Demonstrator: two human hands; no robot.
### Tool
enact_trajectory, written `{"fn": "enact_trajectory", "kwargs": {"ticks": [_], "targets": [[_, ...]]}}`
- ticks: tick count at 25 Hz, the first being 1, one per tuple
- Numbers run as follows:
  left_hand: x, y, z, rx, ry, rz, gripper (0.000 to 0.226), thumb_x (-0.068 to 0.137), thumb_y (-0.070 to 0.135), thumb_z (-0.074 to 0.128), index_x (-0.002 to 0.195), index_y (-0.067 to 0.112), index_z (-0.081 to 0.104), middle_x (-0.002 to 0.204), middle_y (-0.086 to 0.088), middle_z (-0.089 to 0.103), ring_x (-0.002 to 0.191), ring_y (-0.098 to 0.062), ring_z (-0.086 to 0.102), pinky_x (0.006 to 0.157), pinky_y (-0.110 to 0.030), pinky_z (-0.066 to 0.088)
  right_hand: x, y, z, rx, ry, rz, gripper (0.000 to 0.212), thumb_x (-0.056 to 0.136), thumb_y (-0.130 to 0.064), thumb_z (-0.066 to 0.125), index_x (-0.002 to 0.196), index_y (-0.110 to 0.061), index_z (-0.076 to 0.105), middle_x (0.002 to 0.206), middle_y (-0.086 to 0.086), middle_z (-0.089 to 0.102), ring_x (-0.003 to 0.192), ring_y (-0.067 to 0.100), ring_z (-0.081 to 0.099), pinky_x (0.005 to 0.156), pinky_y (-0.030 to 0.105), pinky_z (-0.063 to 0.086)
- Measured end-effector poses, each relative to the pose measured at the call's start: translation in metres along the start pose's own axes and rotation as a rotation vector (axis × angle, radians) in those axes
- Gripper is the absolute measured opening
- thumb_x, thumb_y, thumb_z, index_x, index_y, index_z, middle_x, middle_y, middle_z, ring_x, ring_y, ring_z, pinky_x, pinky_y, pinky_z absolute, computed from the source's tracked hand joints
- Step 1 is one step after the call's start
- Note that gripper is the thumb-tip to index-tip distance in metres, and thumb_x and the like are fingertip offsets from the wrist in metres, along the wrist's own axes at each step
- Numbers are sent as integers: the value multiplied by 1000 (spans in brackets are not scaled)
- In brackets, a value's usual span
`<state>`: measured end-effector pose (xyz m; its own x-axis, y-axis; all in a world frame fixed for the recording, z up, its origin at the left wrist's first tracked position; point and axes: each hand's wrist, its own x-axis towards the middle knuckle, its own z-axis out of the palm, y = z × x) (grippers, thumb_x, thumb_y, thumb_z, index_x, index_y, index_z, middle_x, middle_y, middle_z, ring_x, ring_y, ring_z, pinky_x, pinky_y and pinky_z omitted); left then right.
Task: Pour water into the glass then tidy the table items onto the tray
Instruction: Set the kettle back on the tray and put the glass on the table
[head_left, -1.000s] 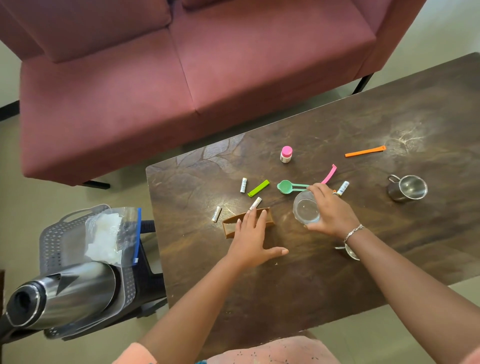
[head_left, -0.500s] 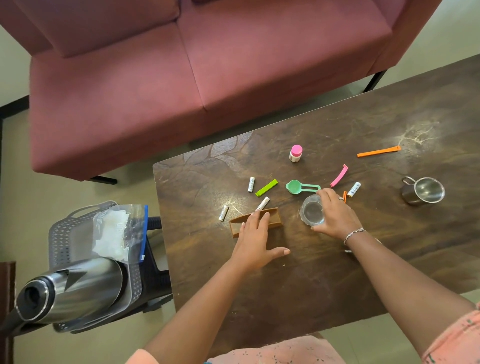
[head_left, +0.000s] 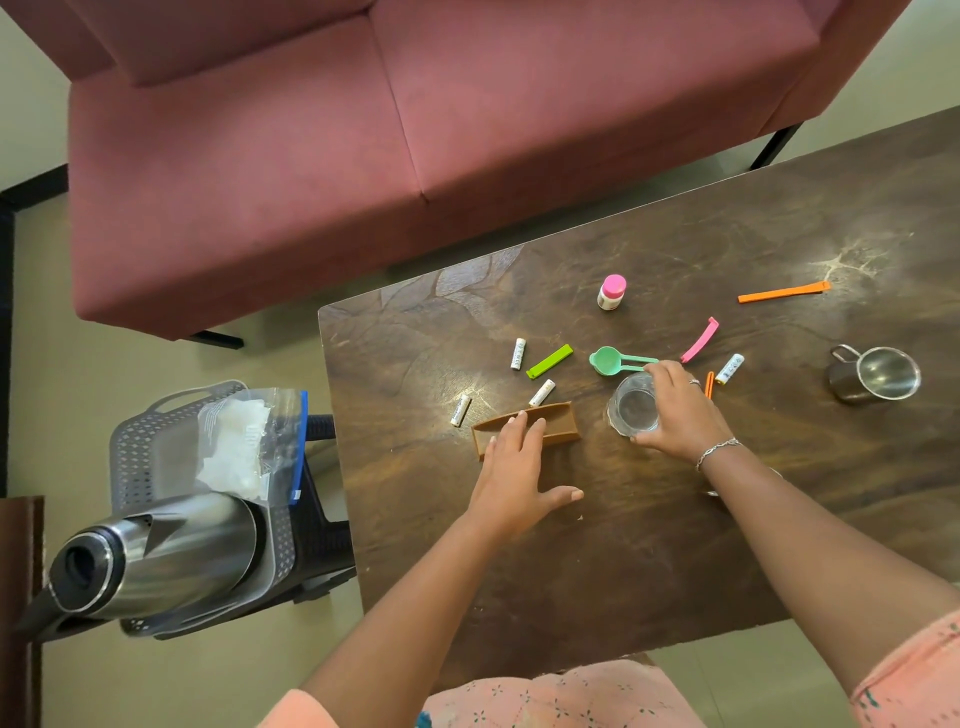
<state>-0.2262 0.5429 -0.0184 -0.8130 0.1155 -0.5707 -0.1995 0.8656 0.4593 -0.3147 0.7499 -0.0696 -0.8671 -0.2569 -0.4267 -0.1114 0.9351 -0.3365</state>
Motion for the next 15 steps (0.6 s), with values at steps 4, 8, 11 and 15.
{"fn": "enact_trajectory", "kwargs": {"ticks": [4, 8, 11, 15], "targets": [[-6, -13, 2, 60, 69, 29, 79, 85, 45, 58, 146, 16, 18, 157, -5, 9, 145, -18, 5, 118, -36, 4, 0, -2, -1, -88, -17, -4, 91, 60, -34, 82, 132, -5, 35, 135, 14, 38, 128, 30, 36, 103, 41, 38], [-15, -30, -3, 123, 113, 16, 78, 87, 46, 53, 148, 16, 14, 157, -5, 7, 145, -19, 3, 117, -37, 1, -7, -18, -2, -154, 37, -42, 89, 71, -39, 74, 138, -3, 30, 147, 18, 27, 140, 33, 17, 113, 42, 23], [-24, -45, -6, 168, 86, -9, 80, 88, 48, 50, 149, 18, 6, 158, -5, -1, 145, -20, -4, 116, -37, -4, -16, -42, 4, -166, 93, -108, 85, 75, -37, 71, 140, -4, 28, 149, 17, 25, 141, 32, 16, 114, 42, 20], [-44, -67, -12, 184, 90, -42, 83, 89, 49, 48, 149, 17, 0, 158, -7, -7, 145, -21, -10, 115, -37, -7, -26, -81, 19, -210, 90, -193, 84, 76, -37, 70, 141, -3, 29, 148, 18, 28, 139, 33, 22, 114, 42, 20]]}}
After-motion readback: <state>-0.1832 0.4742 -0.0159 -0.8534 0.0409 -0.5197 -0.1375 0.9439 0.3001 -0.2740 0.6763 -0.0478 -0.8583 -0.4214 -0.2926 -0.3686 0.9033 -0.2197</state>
